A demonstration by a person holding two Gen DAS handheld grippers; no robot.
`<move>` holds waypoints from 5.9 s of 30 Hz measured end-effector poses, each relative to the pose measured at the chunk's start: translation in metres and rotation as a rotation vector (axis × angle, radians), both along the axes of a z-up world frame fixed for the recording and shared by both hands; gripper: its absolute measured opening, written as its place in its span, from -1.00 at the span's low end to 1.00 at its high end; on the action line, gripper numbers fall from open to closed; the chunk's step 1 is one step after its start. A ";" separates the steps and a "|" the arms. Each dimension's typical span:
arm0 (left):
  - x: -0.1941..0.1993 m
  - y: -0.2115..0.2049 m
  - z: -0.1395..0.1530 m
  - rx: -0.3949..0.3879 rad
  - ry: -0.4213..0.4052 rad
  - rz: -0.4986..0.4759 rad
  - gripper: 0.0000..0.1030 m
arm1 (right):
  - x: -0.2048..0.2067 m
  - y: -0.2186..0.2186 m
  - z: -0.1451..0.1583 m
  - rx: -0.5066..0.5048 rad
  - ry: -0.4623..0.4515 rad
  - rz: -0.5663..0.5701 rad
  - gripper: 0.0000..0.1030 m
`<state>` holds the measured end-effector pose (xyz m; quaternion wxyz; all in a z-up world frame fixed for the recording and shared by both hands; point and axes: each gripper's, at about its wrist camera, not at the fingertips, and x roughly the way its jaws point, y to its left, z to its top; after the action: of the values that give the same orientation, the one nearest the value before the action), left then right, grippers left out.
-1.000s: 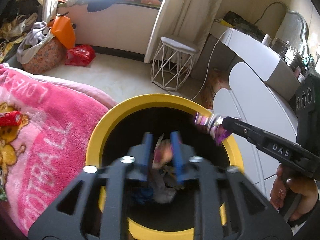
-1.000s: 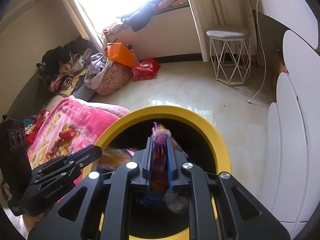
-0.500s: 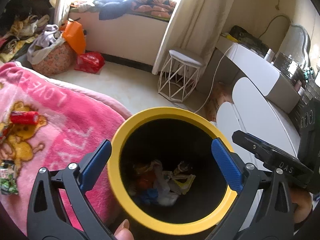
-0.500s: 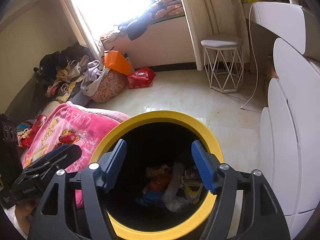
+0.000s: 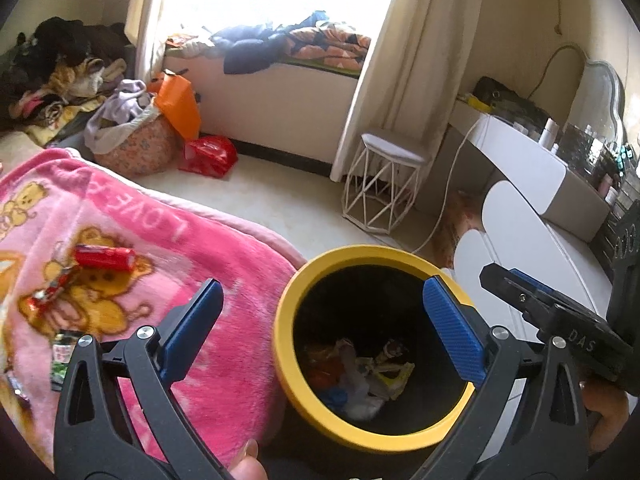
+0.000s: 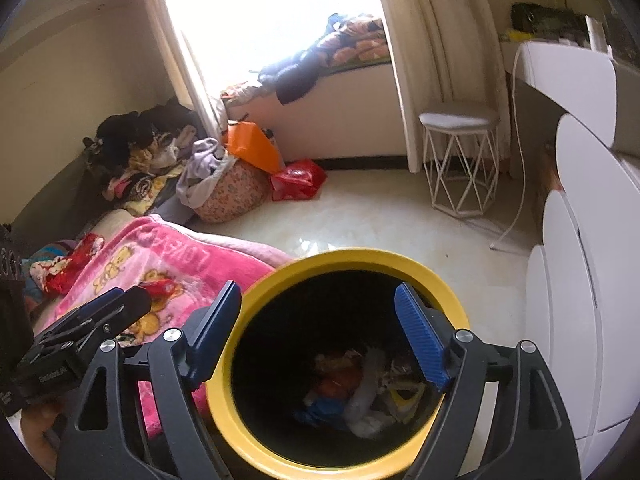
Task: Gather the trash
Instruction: 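Move both open grippers back over the remaining wrappers on the blanket, then grasp the green snack packet with the right gripper while the left grasps the silver wrapper, then carry the green packet and silver wrapper over the yellow-rimmed bin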
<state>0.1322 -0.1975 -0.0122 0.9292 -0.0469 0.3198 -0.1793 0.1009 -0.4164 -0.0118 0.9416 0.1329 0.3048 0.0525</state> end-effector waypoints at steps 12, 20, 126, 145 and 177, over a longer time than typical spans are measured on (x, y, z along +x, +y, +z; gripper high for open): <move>-0.017 0.046 0.021 -0.004 -0.082 0.114 0.79 | -0.002 0.047 0.020 -0.017 -0.070 0.086 0.61; -0.027 0.084 0.028 0.007 -0.124 0.205 0.79 | 0.003 0.083 0.027 -0.029 -0.098 0.144 0.62; -0.047 0.195 -0.022 -0.088 0.079 0.410 -0.76 | 0.034 0.230 -0.032 -0.037 0.131 0.545 -0.65; -0.042 0.126 -0.003 -0.055 0.023 0.252 -0.76 | 0.029 0.166 -0.020 0.018 0.094 0.413 -0.65; -0.035 0.018 -0.003 -0.009 -0.004 -0.005 -0.76 | 0.023 0.042 -0.032 0.045 0.105 0.111 -0.65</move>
<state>0.0970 -0.1792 -0.0151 0.9293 -0.0501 0.3170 -0.1830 0.1239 -0.3742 -0.0436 0.9167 0.1397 0.3596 0.1043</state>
